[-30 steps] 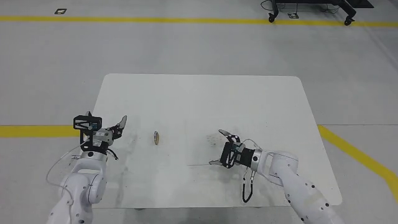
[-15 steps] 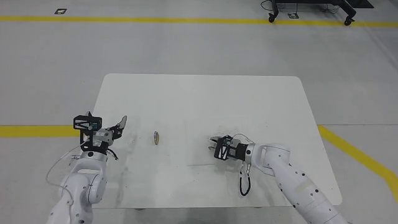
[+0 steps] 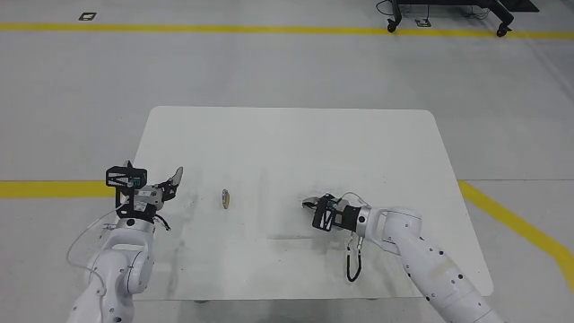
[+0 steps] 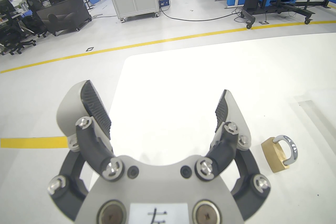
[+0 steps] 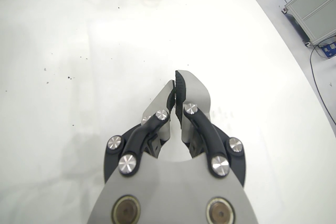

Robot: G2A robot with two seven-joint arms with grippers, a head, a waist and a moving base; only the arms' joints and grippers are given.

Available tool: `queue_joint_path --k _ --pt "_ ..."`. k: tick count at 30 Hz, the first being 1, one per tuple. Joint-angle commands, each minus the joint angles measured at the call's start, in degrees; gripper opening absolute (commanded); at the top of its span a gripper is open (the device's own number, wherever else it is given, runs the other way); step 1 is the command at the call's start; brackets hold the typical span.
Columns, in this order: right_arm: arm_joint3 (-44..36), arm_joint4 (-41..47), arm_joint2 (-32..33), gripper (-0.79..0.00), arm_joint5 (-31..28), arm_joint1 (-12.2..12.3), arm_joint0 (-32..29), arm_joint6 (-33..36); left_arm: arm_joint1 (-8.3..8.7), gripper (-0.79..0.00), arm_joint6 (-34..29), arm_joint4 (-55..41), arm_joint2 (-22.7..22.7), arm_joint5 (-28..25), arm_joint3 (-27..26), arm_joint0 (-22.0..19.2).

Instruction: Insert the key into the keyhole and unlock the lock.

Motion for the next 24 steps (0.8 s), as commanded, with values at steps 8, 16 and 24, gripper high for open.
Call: queue_joint_path --k 8,16,24 --pt "-0.2 0.0 0.7 -0.785 1.6 0.2 -0.7 -1.7 0.00 0.000 0.0 0.0 0.0 0.0 0.0 0.0" --pt "0.5 1.1 0.6 -0.785 2.6 0.2 -1.3 -1.9 0.00 0.000 0.0 0.0 0.0 0.0 0.0 0.0" --pt "3.5 0.7 0.1 -0.785 4.9 0.4 -1.7 -16.3 0.02 0.000 -4.9 3.6 4.9 -7.8 -8.2 -5.6"
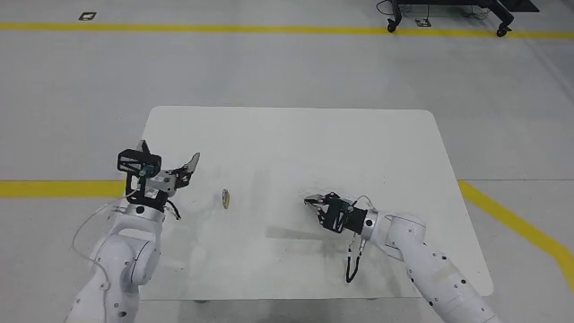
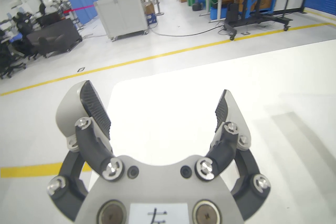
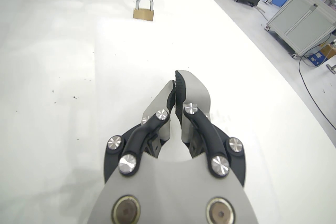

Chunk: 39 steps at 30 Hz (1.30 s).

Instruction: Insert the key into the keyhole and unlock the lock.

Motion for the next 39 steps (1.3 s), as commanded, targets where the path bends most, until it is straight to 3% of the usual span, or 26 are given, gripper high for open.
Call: queue_joint_path --k 1,5,8,12,23,30,35,39 --pt "1.7 -0.3 -0.5 -0.785 1.3 -0.1 0.3 -3.2 -0.01 0.000 -2.5 0.7 2.3 -3.5 -0.9 -2.4" --pt "4.6 -0.5 -1.7 -0.785 2.5 -0.3 1.1 -7.1 -0.12 0.000 -8.7 3.3 8.7 -11.2 -0.1 -7.5" --pt "6.3 -0.5 -2.2 -0.785 3.3 -0.4 1.7 -9.0 -0.26 0.000 -12.6 10.3 14.0 -14.6 0.8 -11.4" --pt "7.9 -0.3 -2.5 -0.785 4.0 -0.4 2.0 -11.3 -0.61 0.000 -12.0 17.2 20.1 -17.0 1.7 -14.2" --pt "10.7 0.4 -3.6 -0.785 4.4 -0.6 4.1 -15.6 -1.61 0.000 -18.4 27.3 29.2 -22.1 9.9 -21.1" --pt "13.5 1.6 -4.3 -0.785 4.4 -0.9 6.2 -17.2 -2.22 0.000 -19.3 28.4 30.3 -19.3 14.6 -22.8" --pt "12.4 1.2 -3.4 -0.785 5.0 -0.6 5.8 -17.0 -2.14 0.000 -15.3 24.9 27.1 -15.4 13.3 -22.0" --pt "11.4 0.4 -3.1 -0.785 5.0 -0.4 5.4 -15.9 -2.14 0.000 -15.3 24.9 27.1 -15.4 13.3 -22.0"
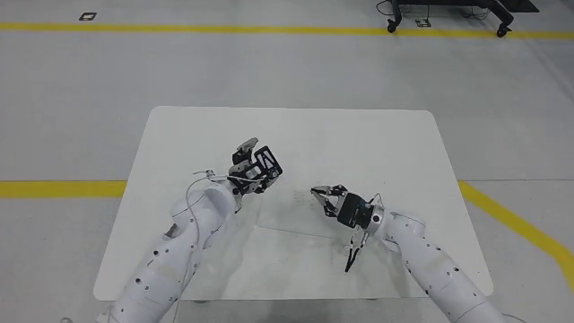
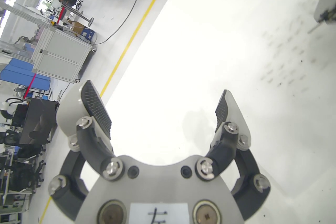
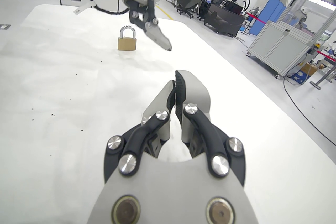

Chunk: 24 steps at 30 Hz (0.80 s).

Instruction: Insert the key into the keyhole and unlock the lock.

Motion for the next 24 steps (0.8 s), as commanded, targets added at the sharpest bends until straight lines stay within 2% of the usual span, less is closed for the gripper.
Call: queue_joint_path --k 1,5,7,10,14,17,24 --pt "0.1 0.1 0.0 -0.785 0.0 0.0 0.0 -0.1 0.00 0.000 -0.1 0.2 0.1 -0.1 0.1 0.0" --pt "0.1 0.1 0.0 -0.785 0.0 0.0 0.0 -0.1 0.00 0.000 -0.1 0.2 0.1 -0.1 0.1 0.0" --pt "-0.4 1.7 0.1 -0.785 0.3 -0.1 -0.2 -0.3 0.07 0.000 3.6 -0.8 -1.2 2.9 -1.6 1.3" --pt "-1.4 11.8 0.5 -0.785 -2.2 -0.8 -0.9 -2.7 0.43 0.000 14.8 -12.0 -6.2 3.4 -2.1 5.2" --pt "-1.6 23.8 0.4 -0.785 -7.9 -1.5 -0.8 -2.5 1.14 0.000 27.9 -29.2 -13.6 -5.5 0.5 9.0" --pt "-1.9 29.7 1.4 -0.785 -11.3 -1.5 -1.4 -1.8 1.72 0.000 31.4 -37.0 -16.8 -15.3 3.5 9.8" --pt "-1.9 29.7 1.4 -0.785 -11.3 -1.5 -1.4 -1.8 1.72 0.000 31.4 -37.0 -16.8 -15.3 3.5 9.8"
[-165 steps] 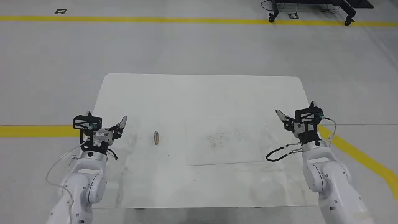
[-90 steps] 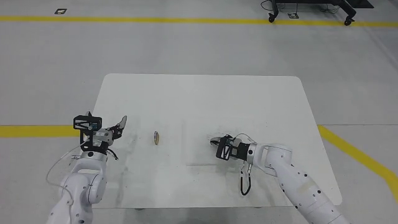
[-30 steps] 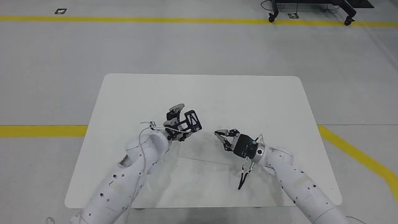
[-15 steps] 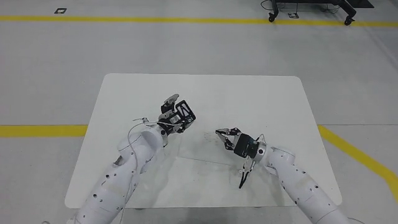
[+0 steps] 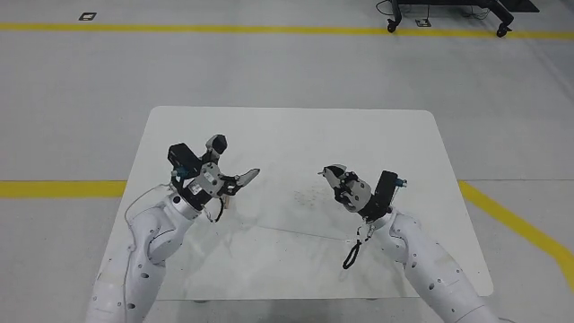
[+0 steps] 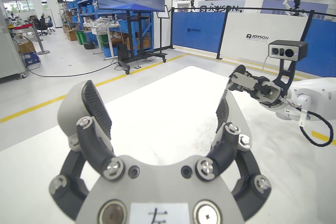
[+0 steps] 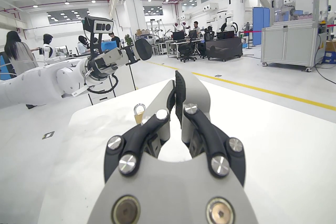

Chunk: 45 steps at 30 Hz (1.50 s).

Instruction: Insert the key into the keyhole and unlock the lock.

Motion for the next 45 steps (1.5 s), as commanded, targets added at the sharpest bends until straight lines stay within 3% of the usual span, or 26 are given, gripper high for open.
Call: queue_joint_path --k 1,4,9,13,16,18,19,21,22,30,32,45 --pt "0.0 0.0 0.0 -0.785 0.0 0.0 0.0 0.0 0.00 0.000 0.0 0.0 0.0 -0.1 0.0 0.0" --pt "0.3 0.7 -0.3 -0.785 0.3 -0.1 -0.2 1.4 -0.42 0.000 2.2 -7.2 2.1 -4.1 2.1 0.2" --pt "2.8 15.8 -4.3 -0.785 -6.2 -1.9 0.8 3.5 -1.33 0.000 8.2 -30.5 6.0 -21.7 14.1 -4.5" --pt "6.5 26.6 -8.0 -0.785 -9.4 -3.7 3.4 7.6 -1.01 0.000 1.2 -48.5 13.3 -21.7 14.6 -8.9" --pt "8.6 34.2 -10.7 -0.785 -12.6 -4.9 5.2 11.0 0.35 0.000 -9.9 -59.1 16.2 -21.7 14.0 -11.1" --pt "9.3 38.0 -12.1 -0.785 -14.1 -5.6 6.3 13.0 1.23 -0.083 -17.1 -63.3 16.6 -21.7 14.7 -12.3" --pt "9.3 39.1 -12.6 -0.785 -15.1 -5.9 6.8 13.9 1.56 -0.212 -20.4 -64.9 16.9 -21.7 15.0 -12.6" --pt "9.4 41.1 -13.1 -0.785 -16.8 -6.4 7.5 14.6 2.08 -0.369 -25.4 -66.9 16.9 -21.7 15.6 -13.3" --pt "9.5 41.7 -13.2 -0.785 -17.3 -6.5 7.8 15.0 2.25 -0.400 -27.5 -67.5 17.1 -21.7 15.8 -13.6" --pt "9.2 42.5 -13.2 -0.785 -17.6 -7.7 9.1 16.4 2.97 -0.449 -38.9 -70.9 17.4 -21.7 17.2 -14.5" --pt "9.0 42.4 -13.2 -0.785 -17.6 -8.0 9.1 16.3 2.92 -0.508 -39.8 -70.1 17.6 -21.7 17.5 -14.7" --pt "8.7 41.3 -12.9 -0.785 -17.6 -9.0 8.6 17.8 2.16 -0.499 -38.6 -66.3 19.1 -21.7 18.3 -15.4"
